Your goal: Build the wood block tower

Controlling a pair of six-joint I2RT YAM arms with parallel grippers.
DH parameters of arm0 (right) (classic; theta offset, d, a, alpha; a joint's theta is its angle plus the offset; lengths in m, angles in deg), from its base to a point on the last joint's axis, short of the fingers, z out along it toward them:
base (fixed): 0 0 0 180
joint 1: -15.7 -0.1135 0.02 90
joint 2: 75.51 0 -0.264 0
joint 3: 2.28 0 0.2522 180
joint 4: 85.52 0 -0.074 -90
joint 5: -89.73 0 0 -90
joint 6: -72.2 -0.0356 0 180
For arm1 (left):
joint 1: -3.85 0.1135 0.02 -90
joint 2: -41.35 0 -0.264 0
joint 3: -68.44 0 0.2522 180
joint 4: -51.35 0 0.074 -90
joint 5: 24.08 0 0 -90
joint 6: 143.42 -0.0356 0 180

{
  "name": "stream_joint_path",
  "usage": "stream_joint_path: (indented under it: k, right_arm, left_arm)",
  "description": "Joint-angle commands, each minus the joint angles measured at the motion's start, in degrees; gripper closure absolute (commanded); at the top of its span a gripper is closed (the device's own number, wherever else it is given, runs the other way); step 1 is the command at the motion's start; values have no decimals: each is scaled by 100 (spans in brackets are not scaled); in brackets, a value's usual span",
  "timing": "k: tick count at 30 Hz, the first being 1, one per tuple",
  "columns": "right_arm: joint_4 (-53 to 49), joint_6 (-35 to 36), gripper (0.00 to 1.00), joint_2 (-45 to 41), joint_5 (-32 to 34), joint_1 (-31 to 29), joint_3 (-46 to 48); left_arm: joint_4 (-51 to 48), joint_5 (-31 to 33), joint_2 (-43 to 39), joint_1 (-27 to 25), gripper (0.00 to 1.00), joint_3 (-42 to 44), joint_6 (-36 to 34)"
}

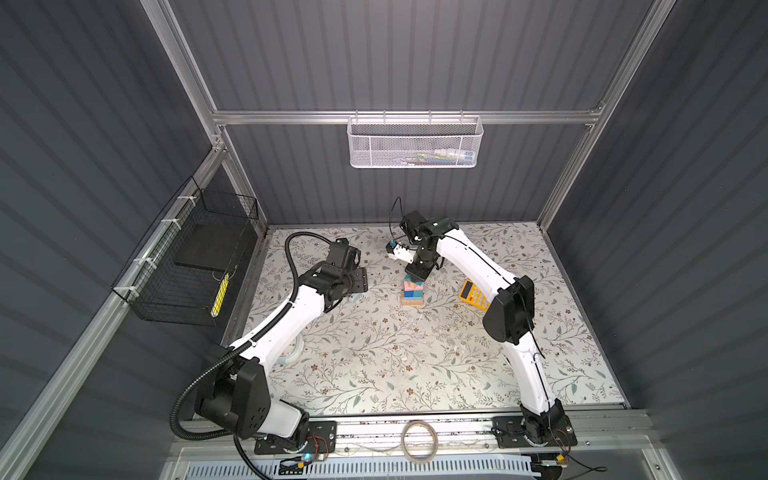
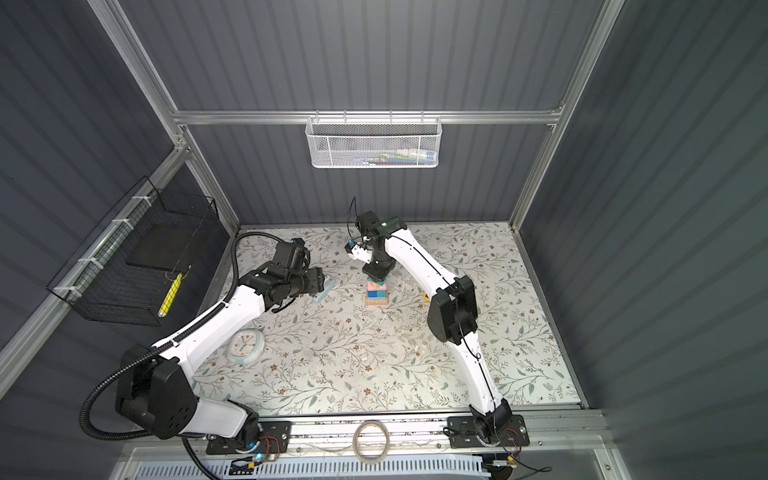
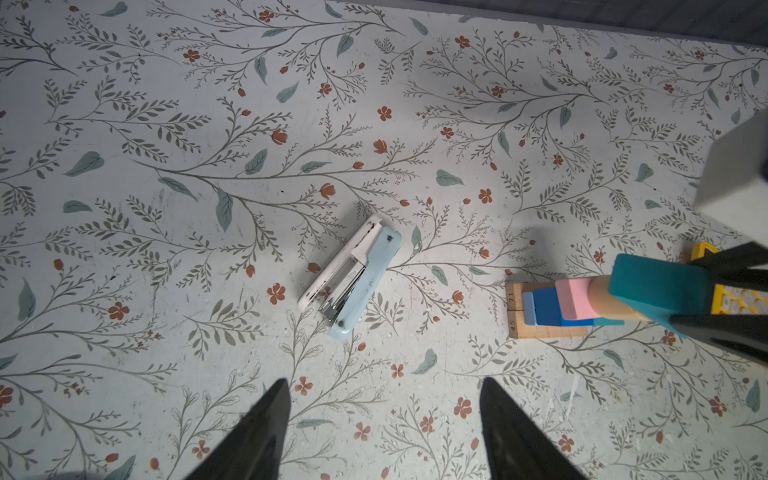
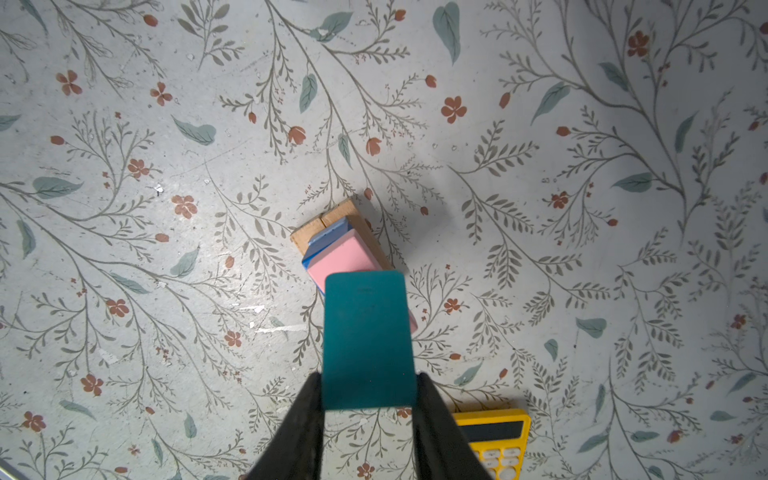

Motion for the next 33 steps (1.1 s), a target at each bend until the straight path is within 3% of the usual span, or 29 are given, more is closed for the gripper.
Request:
stream_joint_path:
  k: [1,33]
  right_arm:
    - [-33,-56,67,-83,-52,-38,-168]
    - [-46,-44,64,14,-22,-51,-173]
  left_arm:
    - [-120,-24,22,34,28,-155,-126]
    - [-128,-50,18,69,28,-142,-132]
